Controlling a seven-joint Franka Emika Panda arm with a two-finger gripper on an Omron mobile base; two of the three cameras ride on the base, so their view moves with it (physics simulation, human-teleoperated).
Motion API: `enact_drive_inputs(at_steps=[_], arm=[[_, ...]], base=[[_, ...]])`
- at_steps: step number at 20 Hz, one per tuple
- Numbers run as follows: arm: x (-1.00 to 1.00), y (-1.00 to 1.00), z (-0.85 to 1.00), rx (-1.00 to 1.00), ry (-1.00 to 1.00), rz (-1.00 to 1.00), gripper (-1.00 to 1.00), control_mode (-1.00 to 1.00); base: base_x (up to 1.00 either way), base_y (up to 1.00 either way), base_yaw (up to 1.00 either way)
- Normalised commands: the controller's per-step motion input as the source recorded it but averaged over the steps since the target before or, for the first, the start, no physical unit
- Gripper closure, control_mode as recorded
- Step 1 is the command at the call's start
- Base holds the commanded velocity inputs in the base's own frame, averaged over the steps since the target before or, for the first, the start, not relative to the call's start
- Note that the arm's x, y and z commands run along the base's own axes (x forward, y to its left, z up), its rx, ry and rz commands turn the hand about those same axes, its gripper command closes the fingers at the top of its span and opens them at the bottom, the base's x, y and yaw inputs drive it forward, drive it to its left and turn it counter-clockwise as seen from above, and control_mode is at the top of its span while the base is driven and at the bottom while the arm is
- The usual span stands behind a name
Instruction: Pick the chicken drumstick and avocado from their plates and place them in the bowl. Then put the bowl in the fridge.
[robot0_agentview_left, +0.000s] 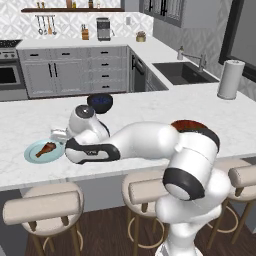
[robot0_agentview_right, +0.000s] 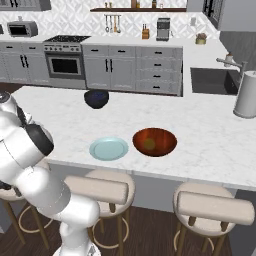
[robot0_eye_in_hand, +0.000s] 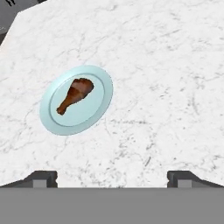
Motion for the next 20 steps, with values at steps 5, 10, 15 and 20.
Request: enact_drive_inputs(at_steps=[5, 10, 15, 20], arm=[[0.19, 0.16, -0.16, -0.04, 0.07, 0.0, -1.0, -1.0], [0.25, 0.25, -0.09, 0.0, 0.03, 0.0, -1.0, -1.0], [0.2, 0.27, -0.01, 0.0, 0.03, -0.01, -1.0, -1.0], [0.2, 0.24, -0.06, 0.0, 0.04, -0.03, -1.0, -1.0]], base=[[0.0, 0.0, 0.0], [0.0, 0.0, 0.0], [0.0, 0.0, 0.0], [0.0, 0.0, 0.0]])
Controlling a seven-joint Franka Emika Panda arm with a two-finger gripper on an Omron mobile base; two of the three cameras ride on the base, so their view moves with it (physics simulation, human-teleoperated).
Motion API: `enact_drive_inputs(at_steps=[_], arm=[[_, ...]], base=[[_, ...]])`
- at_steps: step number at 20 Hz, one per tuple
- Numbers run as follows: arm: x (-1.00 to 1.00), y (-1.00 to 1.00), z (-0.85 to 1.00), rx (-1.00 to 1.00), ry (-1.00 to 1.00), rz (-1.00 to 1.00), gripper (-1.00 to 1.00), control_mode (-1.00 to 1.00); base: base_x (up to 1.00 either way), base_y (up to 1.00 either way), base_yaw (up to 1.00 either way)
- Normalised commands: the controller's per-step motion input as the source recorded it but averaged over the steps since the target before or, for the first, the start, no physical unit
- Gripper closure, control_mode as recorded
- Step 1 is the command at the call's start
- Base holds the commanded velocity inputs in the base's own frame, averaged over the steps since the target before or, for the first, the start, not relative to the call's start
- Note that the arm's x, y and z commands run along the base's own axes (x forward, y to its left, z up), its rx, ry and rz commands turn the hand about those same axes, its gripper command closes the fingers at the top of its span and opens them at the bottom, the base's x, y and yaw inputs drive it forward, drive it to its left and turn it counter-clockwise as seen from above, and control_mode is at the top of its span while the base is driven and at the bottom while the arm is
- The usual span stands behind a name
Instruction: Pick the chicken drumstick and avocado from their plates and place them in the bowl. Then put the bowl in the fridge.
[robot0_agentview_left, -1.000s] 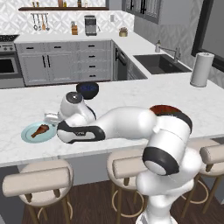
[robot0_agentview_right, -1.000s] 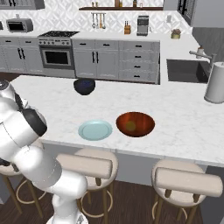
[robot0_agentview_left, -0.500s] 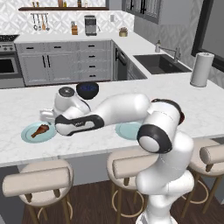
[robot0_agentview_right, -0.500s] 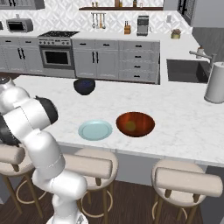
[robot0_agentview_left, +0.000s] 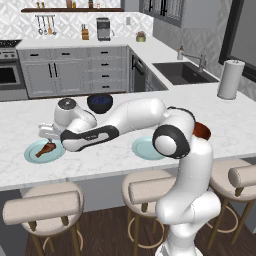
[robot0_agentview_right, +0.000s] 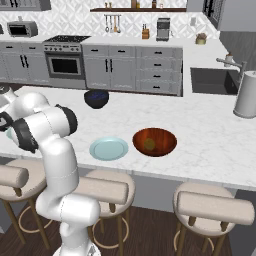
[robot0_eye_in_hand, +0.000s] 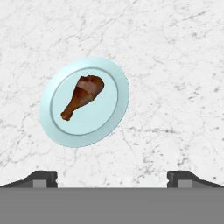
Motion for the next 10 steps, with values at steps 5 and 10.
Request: enact_drive_inputs(at_steps=[5, 10], arm=[[0.14, 0.01, -0.24, 0.0, 0.04, -0.07, -1.0, -1.0], [0.48, 0.0, -0.3, 0.0, 0.05, -0.08, -1.0, -1.0]], base=[[0.0, 0.0, 0.0], [0.0, 0.0, 0.0]])
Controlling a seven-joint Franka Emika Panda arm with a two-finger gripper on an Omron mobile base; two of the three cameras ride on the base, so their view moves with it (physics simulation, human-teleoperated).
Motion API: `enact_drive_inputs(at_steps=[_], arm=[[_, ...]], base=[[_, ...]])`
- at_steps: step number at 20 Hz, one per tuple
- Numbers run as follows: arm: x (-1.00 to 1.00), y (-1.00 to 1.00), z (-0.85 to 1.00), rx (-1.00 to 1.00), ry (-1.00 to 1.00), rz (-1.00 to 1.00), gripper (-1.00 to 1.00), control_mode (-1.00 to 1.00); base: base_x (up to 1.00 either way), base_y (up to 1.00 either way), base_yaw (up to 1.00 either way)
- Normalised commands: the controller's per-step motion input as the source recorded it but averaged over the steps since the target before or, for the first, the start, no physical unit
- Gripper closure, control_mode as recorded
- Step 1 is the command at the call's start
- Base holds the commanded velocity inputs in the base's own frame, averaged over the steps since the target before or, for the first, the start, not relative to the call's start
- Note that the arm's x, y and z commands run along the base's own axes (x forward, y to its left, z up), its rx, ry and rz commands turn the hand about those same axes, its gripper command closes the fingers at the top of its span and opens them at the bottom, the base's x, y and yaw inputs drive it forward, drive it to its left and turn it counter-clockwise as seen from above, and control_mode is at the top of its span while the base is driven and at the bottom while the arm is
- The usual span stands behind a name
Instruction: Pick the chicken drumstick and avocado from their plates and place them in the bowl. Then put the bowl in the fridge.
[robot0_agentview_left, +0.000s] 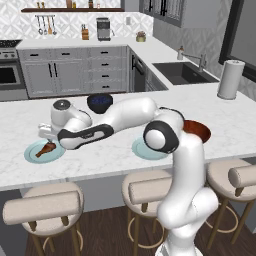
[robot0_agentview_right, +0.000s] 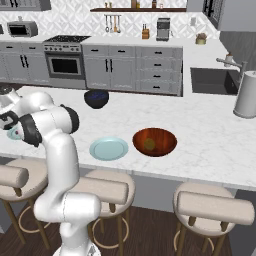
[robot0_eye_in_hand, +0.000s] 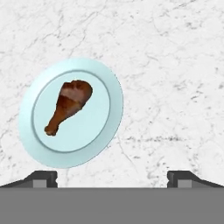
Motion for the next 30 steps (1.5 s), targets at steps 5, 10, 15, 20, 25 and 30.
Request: enact_drive_inputs(at_steps=[5, 10, 15, 20, 25, 30], arm=[[0.48, 0.0, -0.21, 0.0, 0.02, -0.05, -1.0, -1.0], [0.46, 0.19, -0.04, 0.0, 0.02, -0.05, -1.0, -1.0], [0.24, 0.17, -0.22, 0.0, 0.08, -0.08, -1.0, -1.0], [0.27, 0.19, -0.27, 0.0, 0.09, -0.08, -1.0, -1.0], [0.31, 0.23, -0.1, 0.0, 0.01, -0.04, -1.0, -1.0], [0.12, 0.34, -0.15, 0.0, 0.0, -0.01, -1.0, -1.0]], base=[[0.0, 0.0, 0.0], [0.0, 0.0, 0.0], [0.0, 0.0, 0.0], [0.0, 0.0, 0.0], [0.0, 0.0, 0.0], [0.0, 0.0, 0.0]])
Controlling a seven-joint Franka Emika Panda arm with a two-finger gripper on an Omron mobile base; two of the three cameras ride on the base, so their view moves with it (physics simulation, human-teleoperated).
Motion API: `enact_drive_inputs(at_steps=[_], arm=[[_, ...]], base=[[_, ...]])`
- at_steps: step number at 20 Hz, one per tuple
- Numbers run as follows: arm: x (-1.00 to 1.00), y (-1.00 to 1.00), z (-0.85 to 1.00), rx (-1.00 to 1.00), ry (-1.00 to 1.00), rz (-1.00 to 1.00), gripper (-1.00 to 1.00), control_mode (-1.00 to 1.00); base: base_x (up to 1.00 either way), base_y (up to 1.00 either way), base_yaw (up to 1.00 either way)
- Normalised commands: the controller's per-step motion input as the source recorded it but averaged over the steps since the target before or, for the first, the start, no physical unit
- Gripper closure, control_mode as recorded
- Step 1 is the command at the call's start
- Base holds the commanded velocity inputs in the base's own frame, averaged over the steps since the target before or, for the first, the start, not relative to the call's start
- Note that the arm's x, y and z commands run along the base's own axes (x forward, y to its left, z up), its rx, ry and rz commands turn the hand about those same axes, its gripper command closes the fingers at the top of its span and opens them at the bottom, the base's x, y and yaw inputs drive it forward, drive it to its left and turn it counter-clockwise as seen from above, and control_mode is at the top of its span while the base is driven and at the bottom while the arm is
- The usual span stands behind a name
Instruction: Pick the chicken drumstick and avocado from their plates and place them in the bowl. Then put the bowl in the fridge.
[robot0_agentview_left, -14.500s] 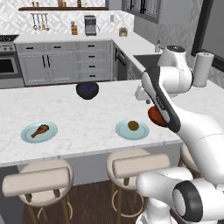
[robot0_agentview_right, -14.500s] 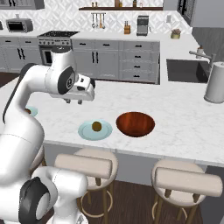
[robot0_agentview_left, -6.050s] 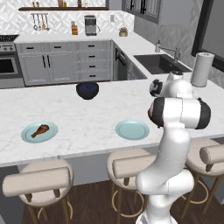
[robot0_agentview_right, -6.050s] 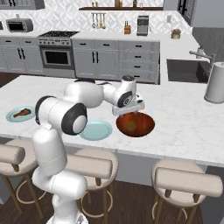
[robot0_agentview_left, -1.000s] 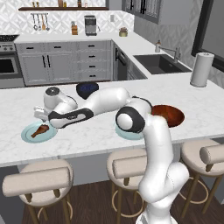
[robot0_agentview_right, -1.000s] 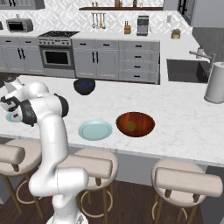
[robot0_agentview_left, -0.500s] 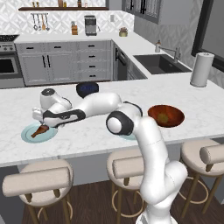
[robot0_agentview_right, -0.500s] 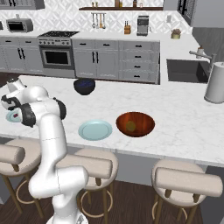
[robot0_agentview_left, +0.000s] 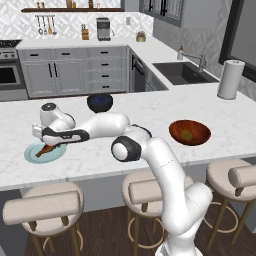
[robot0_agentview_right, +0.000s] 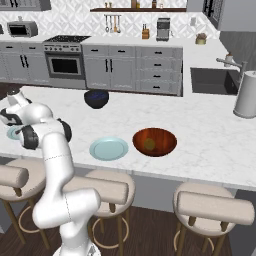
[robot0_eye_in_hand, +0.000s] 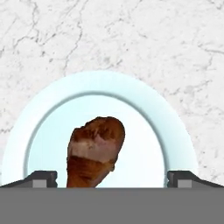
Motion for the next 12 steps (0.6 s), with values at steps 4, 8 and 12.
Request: enact_drive_inputs(at_steps=[4, 8, 12], arm=[[0.04, 0.19, -0.25, 0.0, 0.0, -0.02, -1.0, -1.0], [0.34, 0.01, -0.28, 0.0, 0.01, -0.02, -1.0, -1.0], [0.42, 0.0, -0.28, 0.0, 0.02, 0.0, -1.0, -1.0]], base=[[0.0, 0.0, 0.0], [0.0, 0.0, 0.0], [0.0, 0.0, 0.0]])
